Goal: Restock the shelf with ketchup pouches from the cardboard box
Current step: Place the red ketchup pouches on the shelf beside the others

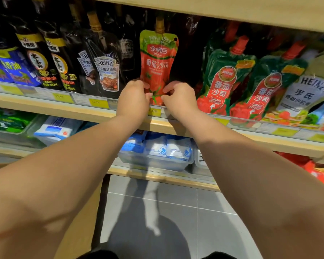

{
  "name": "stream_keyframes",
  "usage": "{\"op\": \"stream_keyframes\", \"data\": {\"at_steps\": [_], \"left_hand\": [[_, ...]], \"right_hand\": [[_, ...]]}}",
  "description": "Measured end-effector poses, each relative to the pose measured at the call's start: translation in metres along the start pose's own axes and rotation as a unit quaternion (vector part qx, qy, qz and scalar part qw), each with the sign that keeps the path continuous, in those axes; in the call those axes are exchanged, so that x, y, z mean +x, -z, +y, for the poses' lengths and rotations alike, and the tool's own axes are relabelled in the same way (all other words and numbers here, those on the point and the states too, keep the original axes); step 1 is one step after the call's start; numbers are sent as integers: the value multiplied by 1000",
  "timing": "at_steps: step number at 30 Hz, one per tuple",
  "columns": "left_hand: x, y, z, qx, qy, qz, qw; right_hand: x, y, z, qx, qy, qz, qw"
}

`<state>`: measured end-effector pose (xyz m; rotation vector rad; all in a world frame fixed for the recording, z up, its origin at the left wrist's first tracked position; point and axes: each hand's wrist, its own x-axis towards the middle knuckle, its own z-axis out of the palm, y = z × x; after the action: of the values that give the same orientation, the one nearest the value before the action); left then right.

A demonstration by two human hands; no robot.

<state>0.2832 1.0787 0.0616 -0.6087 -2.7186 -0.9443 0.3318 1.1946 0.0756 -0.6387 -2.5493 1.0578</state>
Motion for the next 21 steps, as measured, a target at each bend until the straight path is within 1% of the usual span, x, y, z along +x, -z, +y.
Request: {"op": "stream_keyframes", "data": {"at_steps": [5,8,13,16,19,21], "left_hand": [[7,-1,1,31,-18,-42,998],[9,-2,-1,35,-15,-49,998],[12,-1,-6,25,-15,-48,998],[3,7,-10,-20,-49,-40,998],[-15,19,-18,-50,-87,-24,995],[-31,30,-29,-57,-95,-16,994]], "right_hand": [[5,-5,-14,-30,23,-84,996],[10,-3,-22,-63,26,-107,992],[15,-6,-27,-99,2,-147,984],[8,-10,-28,-107,-6,-125,986],[-6,-13,-29,-90,-12,-62,994],[-23,-19,-34,-93,8,-27,995]]}}
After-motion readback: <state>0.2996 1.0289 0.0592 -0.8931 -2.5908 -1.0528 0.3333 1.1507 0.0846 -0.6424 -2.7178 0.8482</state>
